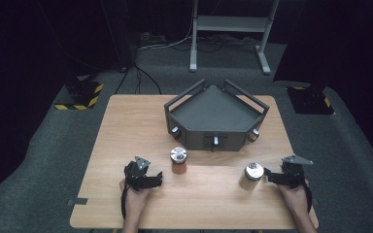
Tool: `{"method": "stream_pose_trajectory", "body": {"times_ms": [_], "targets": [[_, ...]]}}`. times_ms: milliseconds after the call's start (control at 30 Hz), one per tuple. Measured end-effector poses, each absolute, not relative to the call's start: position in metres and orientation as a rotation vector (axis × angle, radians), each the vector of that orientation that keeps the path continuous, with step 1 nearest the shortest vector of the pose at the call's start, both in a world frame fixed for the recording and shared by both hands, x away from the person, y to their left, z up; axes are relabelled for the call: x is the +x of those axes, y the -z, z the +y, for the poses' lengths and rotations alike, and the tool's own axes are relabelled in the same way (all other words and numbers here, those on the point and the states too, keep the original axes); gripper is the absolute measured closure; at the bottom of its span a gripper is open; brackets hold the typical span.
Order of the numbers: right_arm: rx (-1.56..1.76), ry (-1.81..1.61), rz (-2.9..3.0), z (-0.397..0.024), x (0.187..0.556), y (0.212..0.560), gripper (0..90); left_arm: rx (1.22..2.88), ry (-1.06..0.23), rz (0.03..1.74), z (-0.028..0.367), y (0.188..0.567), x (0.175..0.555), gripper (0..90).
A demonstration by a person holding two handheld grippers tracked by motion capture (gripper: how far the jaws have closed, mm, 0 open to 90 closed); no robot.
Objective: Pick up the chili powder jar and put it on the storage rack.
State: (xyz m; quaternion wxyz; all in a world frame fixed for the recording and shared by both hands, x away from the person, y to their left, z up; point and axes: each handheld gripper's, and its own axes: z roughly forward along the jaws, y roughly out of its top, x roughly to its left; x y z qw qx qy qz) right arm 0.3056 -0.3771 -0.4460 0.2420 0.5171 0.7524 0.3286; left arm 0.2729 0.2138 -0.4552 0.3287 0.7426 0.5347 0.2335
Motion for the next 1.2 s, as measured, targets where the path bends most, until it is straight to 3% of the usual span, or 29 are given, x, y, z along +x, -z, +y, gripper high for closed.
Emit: {"method": "stream_pose_trajectory", "body": {"times_ms": [1200], "targets": [[1.418,-0.896,2.054,-0.3765,0.3055,0.4459,12.4,1.952,-0.600,1.395,0.2131,0.4545,0.2725,4.2]]}}
